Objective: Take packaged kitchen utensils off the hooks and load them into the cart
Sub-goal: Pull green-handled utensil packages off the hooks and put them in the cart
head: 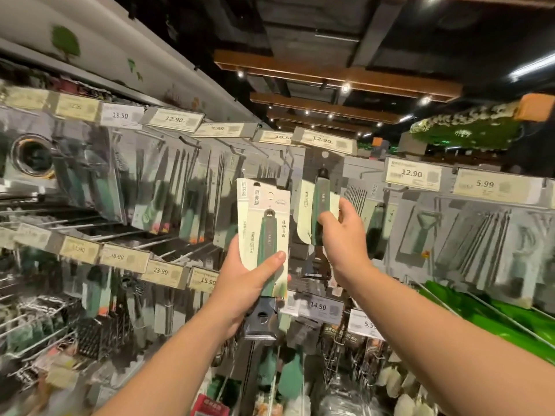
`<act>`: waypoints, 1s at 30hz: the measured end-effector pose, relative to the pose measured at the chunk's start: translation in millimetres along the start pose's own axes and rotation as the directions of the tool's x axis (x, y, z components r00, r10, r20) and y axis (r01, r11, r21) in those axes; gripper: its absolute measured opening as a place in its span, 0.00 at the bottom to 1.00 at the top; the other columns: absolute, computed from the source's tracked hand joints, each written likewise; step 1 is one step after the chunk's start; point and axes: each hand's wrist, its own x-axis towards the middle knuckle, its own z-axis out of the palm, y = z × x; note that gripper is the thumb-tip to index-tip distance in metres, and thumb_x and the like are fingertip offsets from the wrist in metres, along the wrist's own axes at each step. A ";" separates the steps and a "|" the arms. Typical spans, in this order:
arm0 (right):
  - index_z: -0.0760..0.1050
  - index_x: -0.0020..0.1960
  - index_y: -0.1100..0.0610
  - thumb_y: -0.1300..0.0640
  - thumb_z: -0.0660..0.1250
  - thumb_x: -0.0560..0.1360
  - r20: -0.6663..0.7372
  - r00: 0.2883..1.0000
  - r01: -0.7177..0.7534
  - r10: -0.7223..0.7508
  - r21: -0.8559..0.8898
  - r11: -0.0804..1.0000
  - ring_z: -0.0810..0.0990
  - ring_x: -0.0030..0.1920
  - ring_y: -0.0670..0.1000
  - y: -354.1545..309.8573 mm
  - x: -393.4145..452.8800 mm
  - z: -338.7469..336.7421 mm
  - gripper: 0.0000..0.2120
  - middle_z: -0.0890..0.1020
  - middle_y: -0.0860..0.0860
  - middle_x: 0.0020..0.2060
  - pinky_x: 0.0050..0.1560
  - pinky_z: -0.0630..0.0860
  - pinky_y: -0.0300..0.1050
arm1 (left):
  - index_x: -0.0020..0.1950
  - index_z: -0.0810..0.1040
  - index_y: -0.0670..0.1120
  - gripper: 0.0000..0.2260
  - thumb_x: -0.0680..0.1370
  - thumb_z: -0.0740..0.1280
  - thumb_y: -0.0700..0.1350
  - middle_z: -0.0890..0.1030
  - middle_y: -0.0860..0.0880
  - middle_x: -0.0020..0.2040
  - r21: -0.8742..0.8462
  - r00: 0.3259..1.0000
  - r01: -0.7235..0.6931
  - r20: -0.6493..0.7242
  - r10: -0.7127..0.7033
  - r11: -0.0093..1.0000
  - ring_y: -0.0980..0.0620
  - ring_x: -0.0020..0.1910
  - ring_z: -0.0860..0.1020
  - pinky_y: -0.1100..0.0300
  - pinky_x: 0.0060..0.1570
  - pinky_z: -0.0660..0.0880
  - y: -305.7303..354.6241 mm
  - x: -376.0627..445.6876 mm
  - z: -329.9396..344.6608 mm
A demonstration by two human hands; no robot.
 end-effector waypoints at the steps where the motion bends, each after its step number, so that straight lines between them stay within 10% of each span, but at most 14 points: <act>1: 0.65 0.78 0.48 0.55 0.59 0.80 -0.010 1.000 0.012 -0.012 0.007 1.000 0.82 0.45 0.38 2.4 -0.2 1.8 0.26 0.76 0.45 0.71 0.44 0.79 0.38 | 0.62 0.72 0.64 0.23 0.74 0.79 0.51 0.84 0.62 0.57 -0.003 1.000 0.000 0.010 0.000 1.000 0.67 0.51 0.83 0.65 0.51 0.76 0.1 2.7 -1.1; 7: 0.67 0.77 0.49 0.57 0.59 0.80 -0.063 0.994 0.084 -0.086 -0.031 0.996 0.79 0.35 0.41 12.7 0.6 10.6 0.25 0.82 0.47 0.63 0.36 0.78 0.37 | 0.70 0.73 0.59 0.29 0.72 0.80 0.54 0.85 0.59 0.59 -0.017 1.000 0.006 0.022 -0.005 1.000 0.56 0.60 0.84 0.48 0.67 0.78 2.7 17.2 -3.3; 12: 0.57 0.82 0.48 0.52 0.59 0.80 -0.108 0.991 0.068 -0.074 -0.059 0.996 0.80 0.50 0.37 9.7 -1.6 16.5 0.31 0.70 0.46 0.74 0.59 0.78 0.42 | 0.70 0.73 0.60 0.36 0.66 0.83 0.61 0.85 0.57 0.61 -0.008 0.999 0.013 0.042 -0.013 1.000 0.50 0.61 0.84 0.43 0.68 0.77 0.4 26.5 -3.5; 13: 0.54 0.82 0.47 0.55 0.59 0.82 -0.131 0.989 0.067 -0.074 -0.053 0.996 0.65 0.42 0.32 11.9 -0.2 15.9 0.31 0.66 0.48 0.77 0.56 0.74 0.35 | 0.70 0.73 0.60 0.37 0.64 0.83 0.62 0.85 0.57 0.62 -0.017 0.999 0.015 0.042 -0.014 1.000 0.49 0.62 0.84 0.42 0.68 0.77 -0.5 27.8 -3.3; 14: 0.53 0.82 0.45 0.57 0.59 0.82 -0.150 0.986 0.064 -0.073 -0.061 0.996 0.58 0.55 0.37 13.0 -0.5 15.4 0.31 0.64 0.50 0.79 0.49 0.73 0.31 | 0.72 0.72 0.60 0.40 0.64 0.83 0.63 0.84 0.56 0.64 -0.017 0.999 0.017 0.034 -0.016 1.000 0.50 0.64 0.83 0.42 0.69 0.76 -1.6 29.3 -3.0; 15: 0.55 0.80 0.43 0.58 0.60 0.82 -0.156 0.985 0.061 -0.070 -0.062 0.996 0.61 0.32 0.36 16.9 0.1 15.3 0.30 0.65 0.51 0.77 0.42 0.73 0.32 | 0.74 0.70 0.60 0.43 0.63 0.82 0.65 0.83 0.57 0.66 -0.010 0.999 0.018 0.029 -0.017 1.000 0.51 0.66 0.81 0.43 0.71 0.75 -2.7 30.3 -2.8; 16: 0.57 0.78 0.43 0.59 0.60 0.83 -0.149 0.985 0.070 -0.081 -0.075 0.995 0.82 0.41 0.35 20.2 0.4 16.5 0.28 0.69 0.50 0.73 0.39 0.73 0.32 | 0.76 0.69 0.60 0.45 0.62 0.82 0.66 0.81 0.57 0.68 0.002 0.999 0.022 0.026 -0.022 1.000 0.53 0.67 0.80 0.43 0.72 0.74 -3.5 31.4 -2.9; 17: 0.60 0.76 0.44 0.59 0.61 0.82 -0.141 0.985 0.090 -0.102 -0.094 0.992 0.72 0.56 0.34 25.8 3.5 17.9 0.25 0.71 0.47 0.69 0.42 0.74 0.32 | 0.76 0.68 0.61 0.46 0.61 0.82 0.67 0.80 0.57 0.69 0.009 0.999 0.023 0.029 -0.024 1.000 0.53 0.68 0.79 0.43 0.72 0.73 -4.6 32.9 -3.1; 20: 0.67 0.71 0.44 0.55 0.64 0.81 -0.153 0.981 0.102 -0.121 -0.128 0.986 0.80 0.57 0.46 36.1 15.5 22.3 0.20 0.75 0.44 0.66 0.59 0.77 0.47 | 0.75 0.69 0.61 0.44 0.63 0.82 0.65 0.81 0.58 0.67 0.011 0.998 0.038 0.042 -0.038 0.999 0.55 0.67 0.79 0.45 0.73 0.73 -4.1 37.5 -4.3; 25: 0.76 0.63 0.49 0.60 0.69 0.79 -0.153 0.988 -0.024 0.022 -0.012 1.000 0.81 0.41 0.47 55.8 48.7 20.7 0.14 0.83 0.47 0.47 0.39 0.78 0.39 | 0.68 0.74 0.56 0.26 0.74 0.79 0.51 0.85 0.57 0.59 -0.023 0.999 0.044 0.028 -0.043 0.999 0.55 0.59 0.84 0.49 0.67 0.78 -2.3 43.4 -4.5; 30: 0.78 0.68 0.43 0.69 0.69 0.74 -0.010 0.988 -0.150 0.153 0.131 0.980 0.85 0.56 0.54 75.4 87.6 32.4 0.29 0.82 0.51 0.63 0.60 0.81 0.61 | 0.70 0.73 0.57 0.27 0.74 0.80 0.51 0.85 0.56 0.61 -0.007 0.998 0.037 0.041 -0.037 0.999 0.56 0.60 0.84 0.56 0.60 0.79 -5.0 48.3 -5.1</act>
